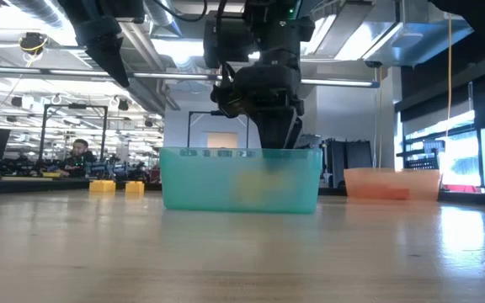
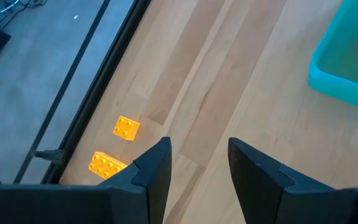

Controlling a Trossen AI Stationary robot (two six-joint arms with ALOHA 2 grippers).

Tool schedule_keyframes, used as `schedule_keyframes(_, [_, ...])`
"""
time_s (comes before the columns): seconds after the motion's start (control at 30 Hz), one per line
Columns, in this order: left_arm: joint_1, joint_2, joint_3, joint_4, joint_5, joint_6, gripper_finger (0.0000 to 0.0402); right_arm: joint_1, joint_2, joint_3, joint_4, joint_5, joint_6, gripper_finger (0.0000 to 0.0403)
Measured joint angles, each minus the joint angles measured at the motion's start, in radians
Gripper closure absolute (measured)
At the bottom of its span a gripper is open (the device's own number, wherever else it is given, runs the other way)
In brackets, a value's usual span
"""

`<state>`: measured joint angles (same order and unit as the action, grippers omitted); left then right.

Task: Sort & place blocks by color
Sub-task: Put the yellow game piece into the blue bin

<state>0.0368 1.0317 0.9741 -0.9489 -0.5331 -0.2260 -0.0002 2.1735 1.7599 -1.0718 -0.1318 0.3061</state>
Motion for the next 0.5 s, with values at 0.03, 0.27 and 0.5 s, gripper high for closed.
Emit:
schedule_keyframes(0.03, [0.000,0.000,0.000,0.000,0.000,0.000,0.0253,0.000,0.000,0.000,0.000,0.000,0.001,0.0209])
schedule_keyframes(0.27, [0.000,0.000,0.000,0.000,0.000,-0.003,0.0253,-0.009,0.000,0.021,-0.033,0.006,0.004,0.0201])
schedule_keyframes(0.5, [0.041,0.000,0.000,0.000,-0.014,-0.069,0.0253,-0.037,0.000,0.158,-0.098,0.008,-0.005,0.0199])
